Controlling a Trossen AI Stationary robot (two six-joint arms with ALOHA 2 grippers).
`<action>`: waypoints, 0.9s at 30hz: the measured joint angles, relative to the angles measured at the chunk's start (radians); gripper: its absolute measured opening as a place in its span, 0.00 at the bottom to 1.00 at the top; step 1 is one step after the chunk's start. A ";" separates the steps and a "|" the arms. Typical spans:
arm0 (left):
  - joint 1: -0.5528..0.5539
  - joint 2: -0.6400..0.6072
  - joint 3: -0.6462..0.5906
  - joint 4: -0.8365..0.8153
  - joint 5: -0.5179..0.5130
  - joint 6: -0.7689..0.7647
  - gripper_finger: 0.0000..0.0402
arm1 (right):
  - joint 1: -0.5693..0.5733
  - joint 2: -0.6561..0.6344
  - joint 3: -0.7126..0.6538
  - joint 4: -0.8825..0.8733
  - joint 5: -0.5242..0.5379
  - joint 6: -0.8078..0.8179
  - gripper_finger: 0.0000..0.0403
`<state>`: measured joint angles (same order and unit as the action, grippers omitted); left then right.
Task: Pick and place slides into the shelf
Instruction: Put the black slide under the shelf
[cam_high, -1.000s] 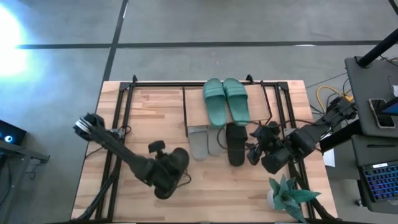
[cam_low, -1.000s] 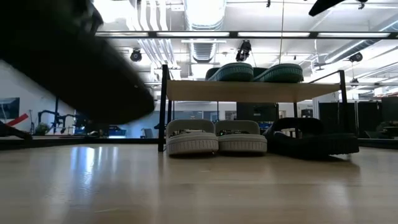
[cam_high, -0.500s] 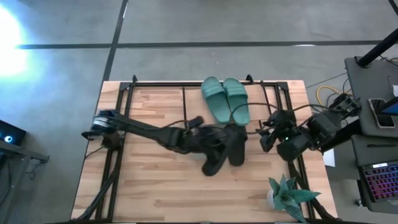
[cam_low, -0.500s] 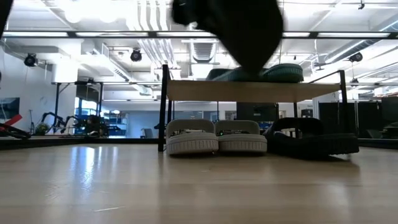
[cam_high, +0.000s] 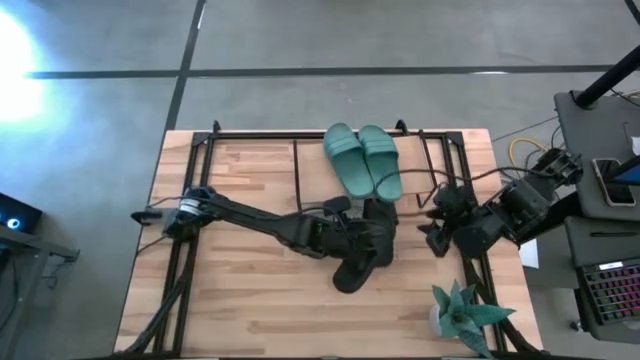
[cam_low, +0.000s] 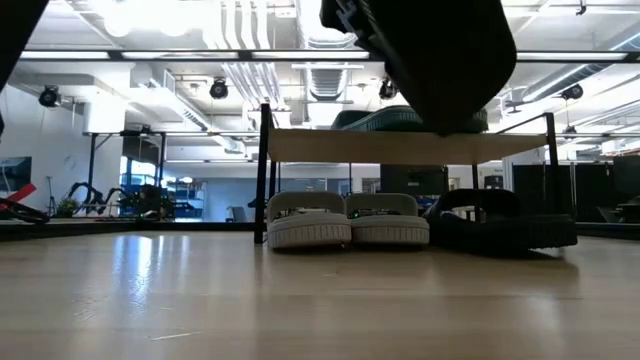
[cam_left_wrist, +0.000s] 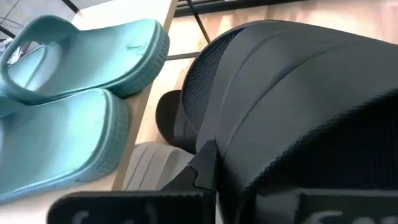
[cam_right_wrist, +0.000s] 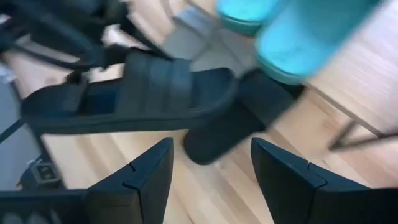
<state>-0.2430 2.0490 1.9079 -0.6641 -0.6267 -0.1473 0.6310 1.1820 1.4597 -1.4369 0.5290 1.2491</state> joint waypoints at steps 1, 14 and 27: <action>0.000 -0.003 0.000 -0.004 -0.002 -0.007 0.00 | 0.000 0.012 0.000 0.030 0.008 -0.030 0.51; 0.003 -0.023 0.000 -0.115 -0.033 -0.134 0.00 | 0.002 0.195 0.000 0.108 0.074 -0.220 0.51; -0.079 -0.003 -0.137 -0.048 -0.067 -0.127 0.00 | 0.012 0.013 -0.003 -0.139 0.103 0.080 0.52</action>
<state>-0.3221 2.0464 1.7711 -0.7118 -0.6941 -0.2741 0.6430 1.1951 1.4570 -1.5758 0.6324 1.3292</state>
